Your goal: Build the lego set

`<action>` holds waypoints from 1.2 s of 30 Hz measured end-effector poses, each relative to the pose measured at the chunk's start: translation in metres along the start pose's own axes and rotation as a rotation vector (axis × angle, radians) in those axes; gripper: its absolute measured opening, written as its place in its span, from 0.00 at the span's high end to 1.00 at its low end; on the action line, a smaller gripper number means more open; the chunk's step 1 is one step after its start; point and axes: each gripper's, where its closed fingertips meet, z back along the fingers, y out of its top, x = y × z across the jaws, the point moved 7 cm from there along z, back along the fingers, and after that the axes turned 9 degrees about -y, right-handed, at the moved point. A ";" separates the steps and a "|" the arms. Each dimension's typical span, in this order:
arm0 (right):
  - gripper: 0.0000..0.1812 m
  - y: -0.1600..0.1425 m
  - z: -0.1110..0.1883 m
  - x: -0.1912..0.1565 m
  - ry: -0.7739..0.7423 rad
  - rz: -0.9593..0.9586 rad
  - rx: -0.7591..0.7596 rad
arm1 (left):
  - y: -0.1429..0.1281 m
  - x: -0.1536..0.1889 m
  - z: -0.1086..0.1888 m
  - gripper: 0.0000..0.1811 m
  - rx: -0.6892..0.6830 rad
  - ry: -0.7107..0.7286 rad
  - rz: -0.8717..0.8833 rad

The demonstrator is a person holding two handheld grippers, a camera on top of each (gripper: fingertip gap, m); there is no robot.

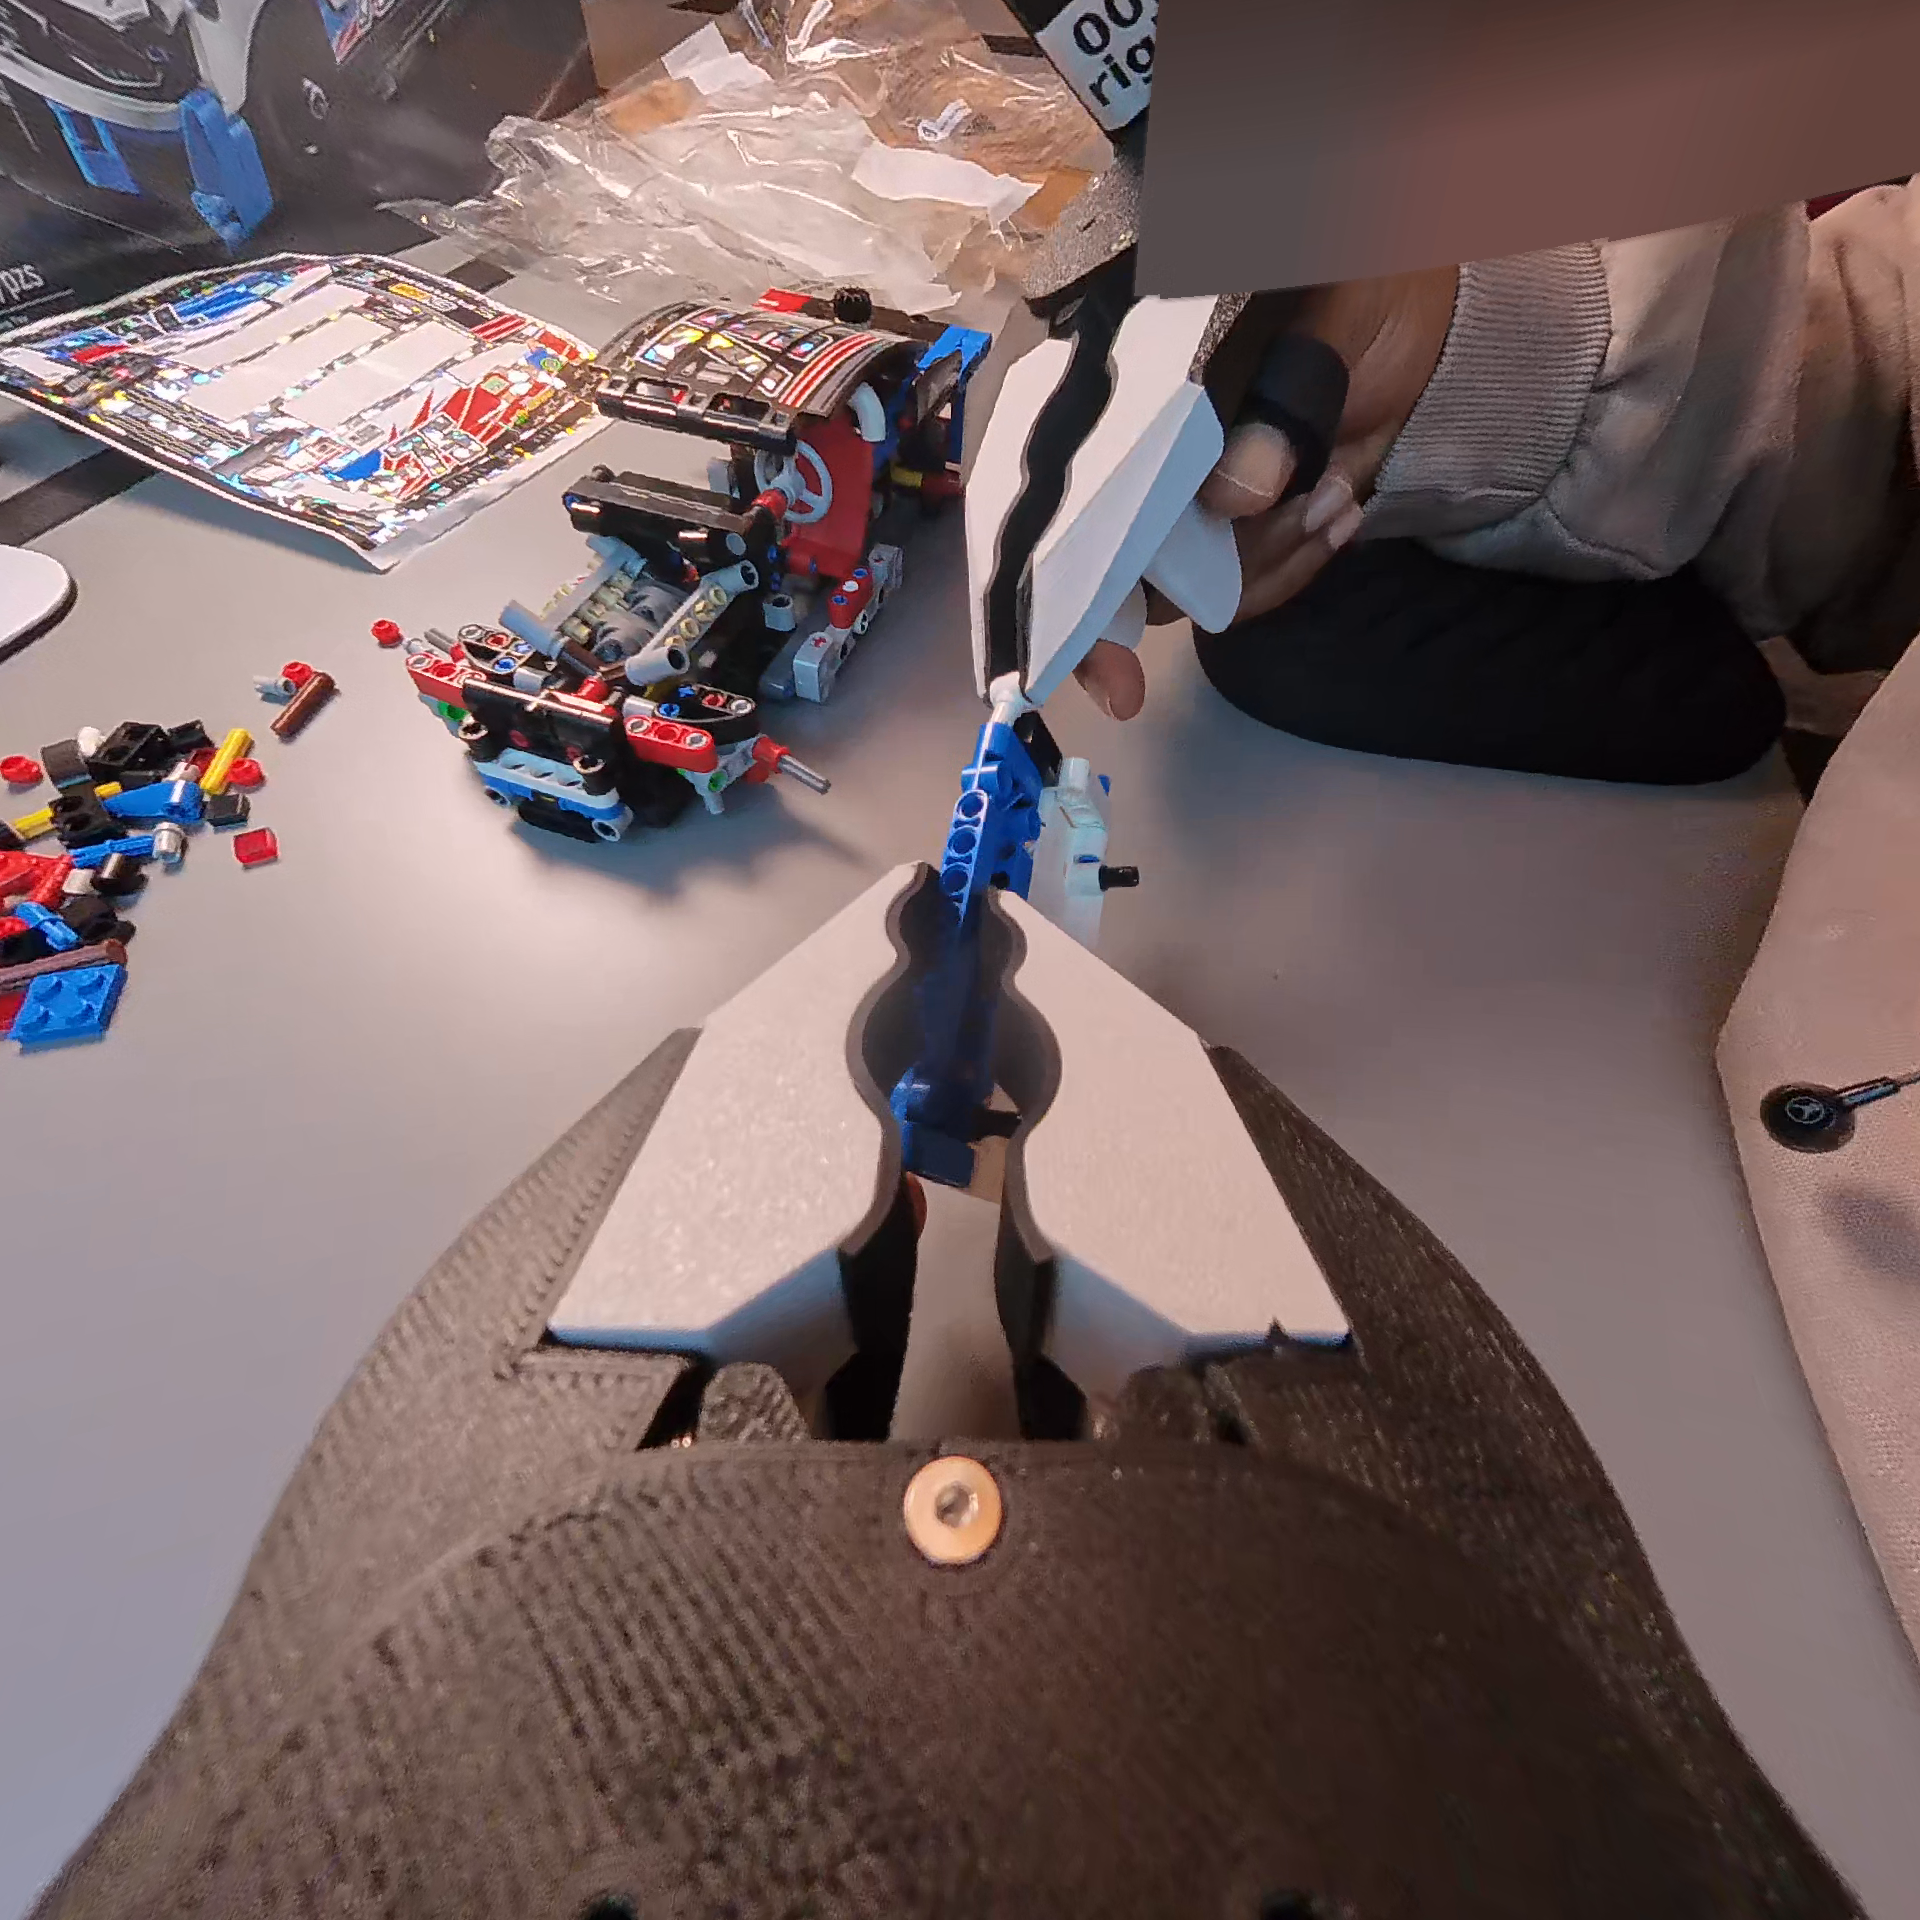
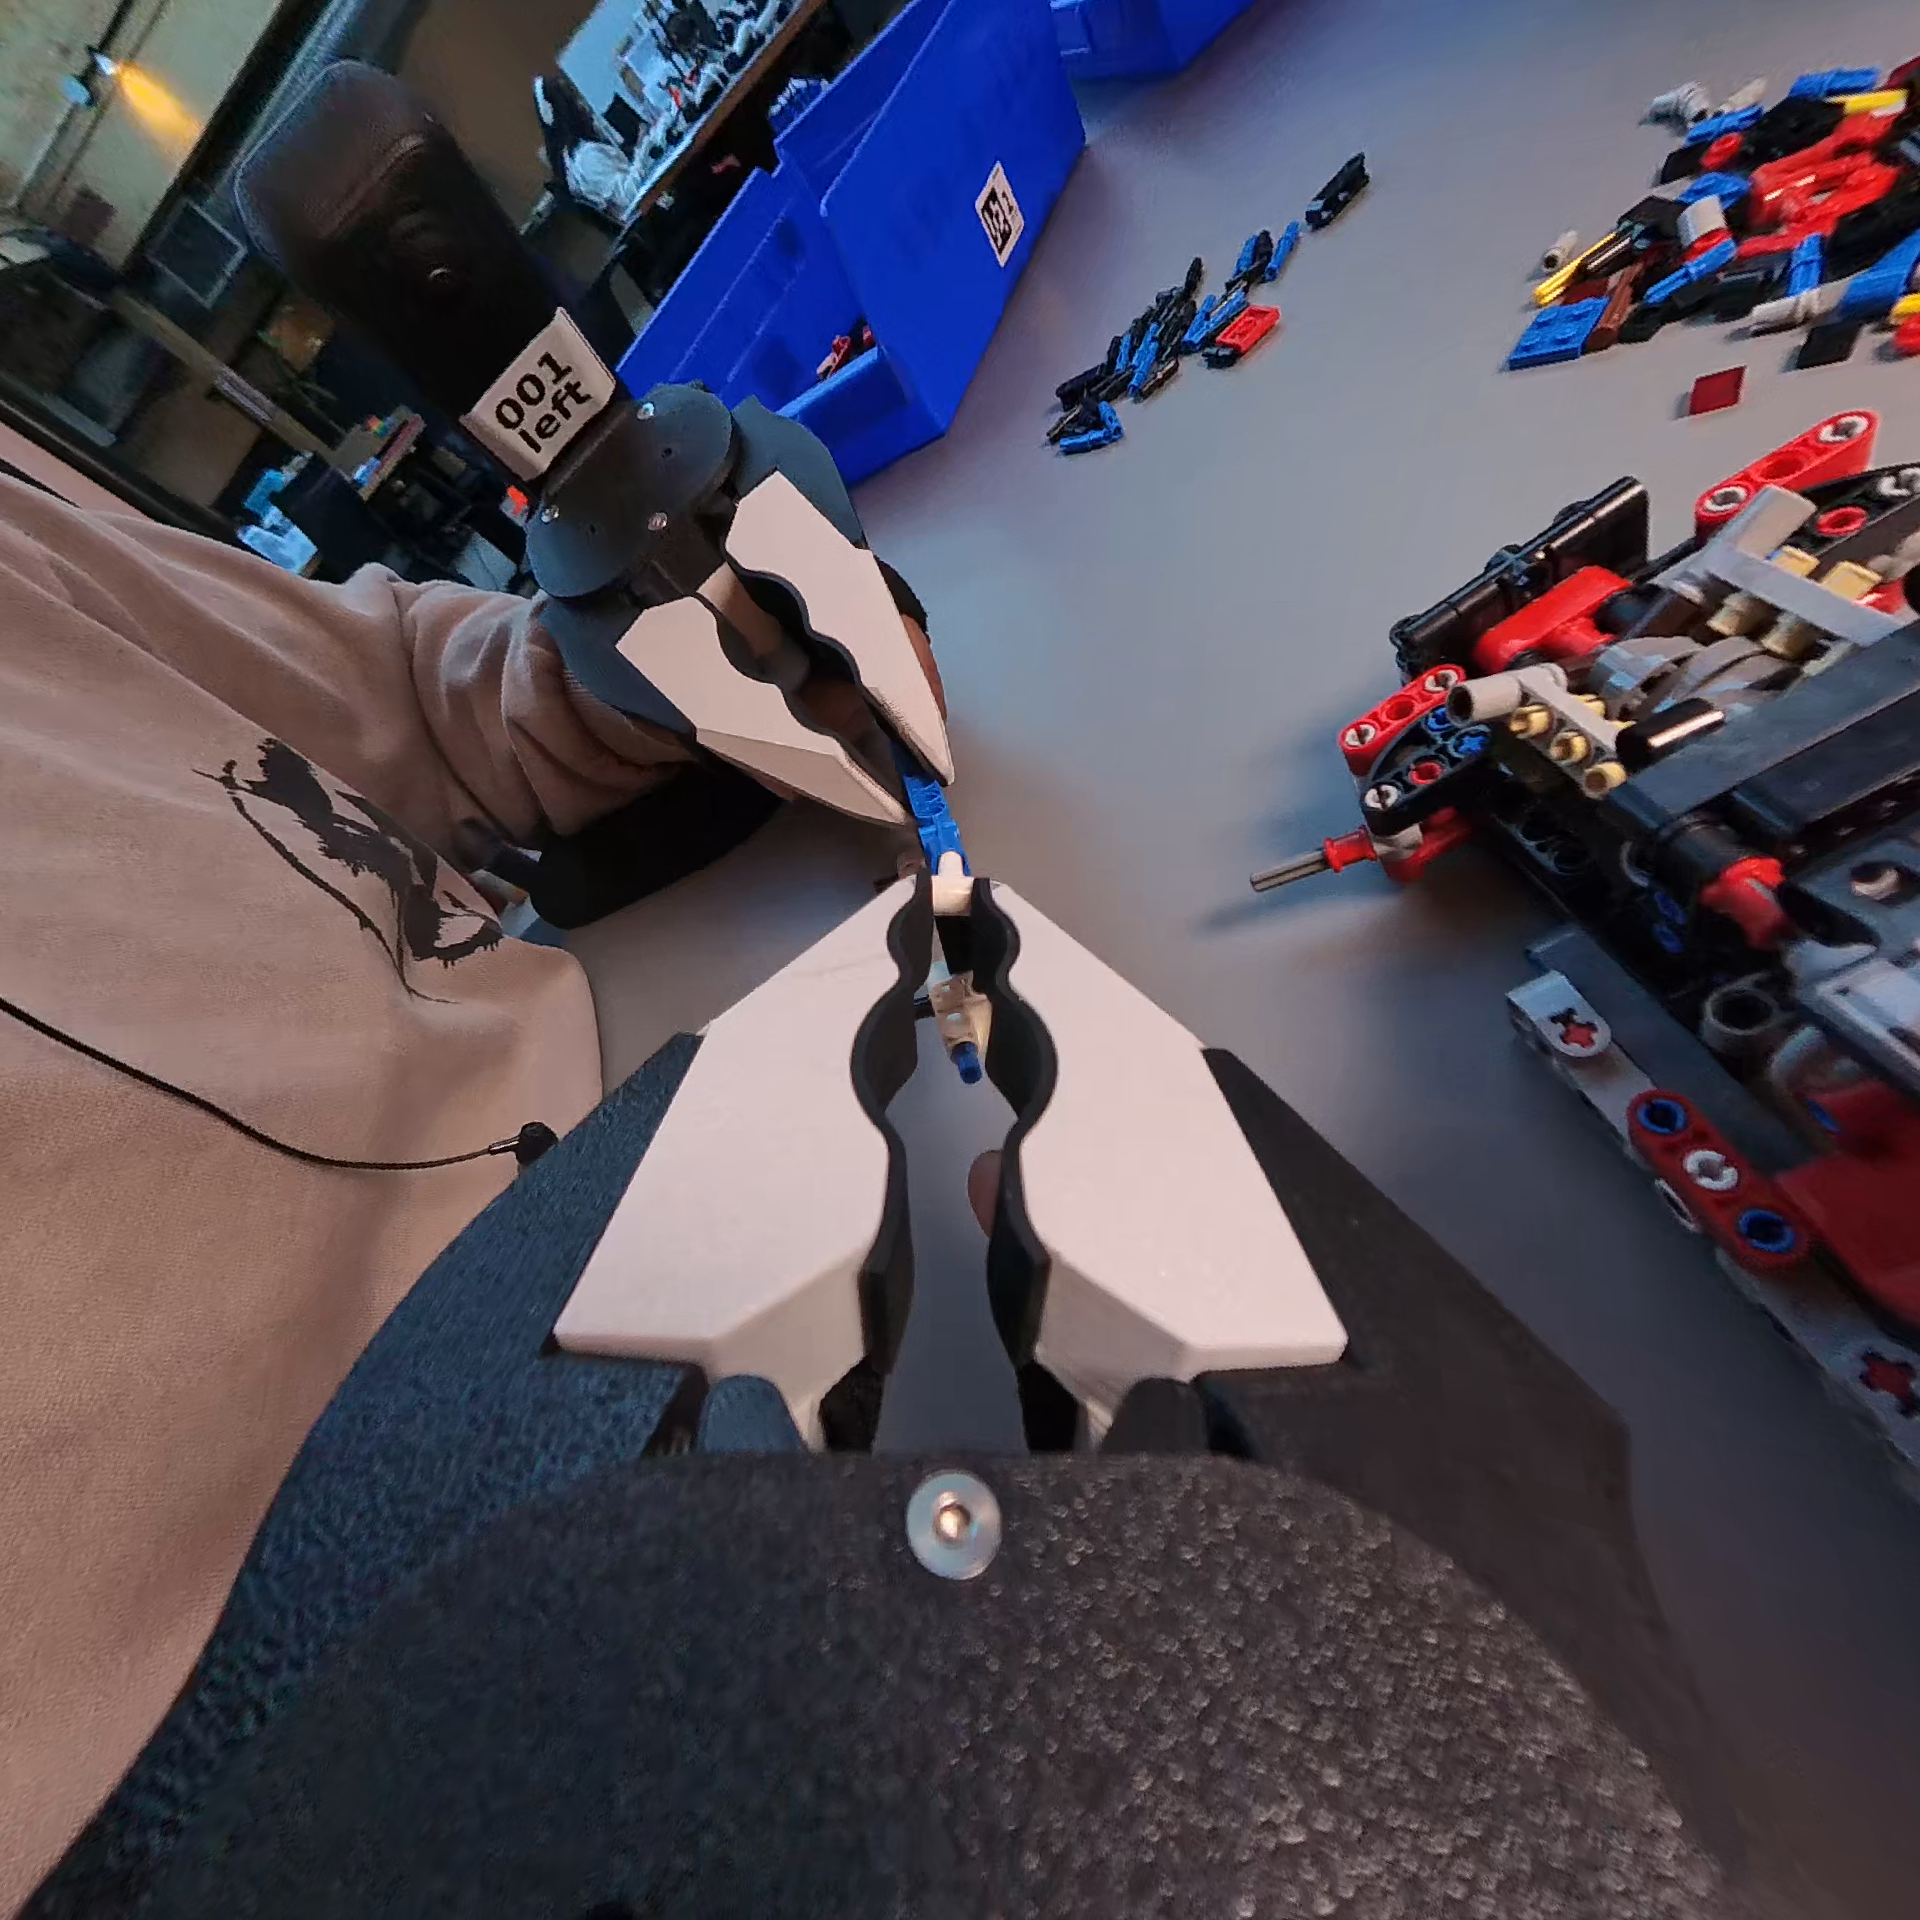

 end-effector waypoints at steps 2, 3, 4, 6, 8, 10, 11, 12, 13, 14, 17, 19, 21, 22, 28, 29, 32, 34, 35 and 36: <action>0.98 -0.001 -0.001 0.002 -0.012 0.011 -0.020 | 0.000 -0.001 0.000 0.97 -0.002 -0.005 0.005; 0.98 -0.001 -0.001 0.003 -0.014 0.019 -0.029 | 0.000 0.000 0.000 0.98 -0.002 -0.007 0.001; 0.98 -0.002 -0.002 0.003 -0.017 0.026 -0.043 | 0.000 0.000 0.000 0.98 -0.002 -0.008 -0.005; 0.98 -0.003 -0.002 0.002 -0.007 0.045 -0.053 | 0.000 0.001 -0.001 0.97 -0.007 -0.016 -0.018; 0.98 -0.002 -0.001 0.003 0.028 0.021 -0.039 | 0.000 0.001 -0.001 0.98 0.000 -0.027 -0.015; 0.98 -0.003 -0.002 0.003 0.030 0.044 -0.056 | -0.001 0.001 -0.001 0.97 -0.007 -0.044 -0.022; 0.98 -0.002 -0.002 0.001 0.037 0.061 -0.045 | 0.000 0.001 0.000 0.97 0.001 -0.055 -0.022; 0.98 -0.002 -0.001 0.001 0.049 0.064 -0.034 | 0.000 0.000 0.001 0.97 0.012 -0.068 -0.012; 0.97 -0.002 -0.001 0.001 0.060 0.057 -0.026 | 0.001 0.000 0.002 0.97 0.021 -0.077 -0.004; 0.97 -0.001 0.000 0.000 0.072 0.057 -0.015 | 0.001 0.000 0.003 0.97 0.033 -0.085 0.000; 0.97 0.005 0.003 -0.003 0.119 0.038 0.070 | 0.006 -0.003 0.008 0.97 0.122 -0.125 0.062; 0.97 0.009 0.005 -0.005 0.130 0.037 0.118 | 0.009 -0.005 0.010 0.98 0.175 -0.152 0.107; 0.97 0.012 0.006 -0.008 0.133 0.041 0.158 | 0.011 -0.007 0.013 0.98 0.217 -0.175 0.148; 0.97 0.012 0.006 -0.008 0.133 0.044 0.159 | 0.011 -0.007 0.013 0.98 0.223 -0.188 0.162; 0.97 0.010 0.005 -0.011 0.072 0.126 0.145 | 0.008 -0.007 0.012 0.98 0.211 -0.223 0.196; 0.97 0.011 0.005 -0.011 0.068 0.139 0.149 | 0.008 -0.007 0.011 0.98 0.211 -0.227 0.199; 0.97 0.010 0.007 -0.012 0.103 0.137 0.157 | 0.008 -0.006 0.011 0.98 0.215 -0.244 0.210; 0.97 0.011 0.008 -0.012 0.132 0.114 0.175 | 0.009 -0.007 0.010 0.98 0.232 -0.255 0.225; 0.97 0.012 0.008 -0.012 0.142 0.100 0.187 | 0.010 -0.007 0.011 0.98 0.240 -0.257 0.231; 0.97 0.013 0.008 -0.010 0.140 0.088 0.204 | 0.010 -0.008 0.011 0.98 0.248 -0.257 0.240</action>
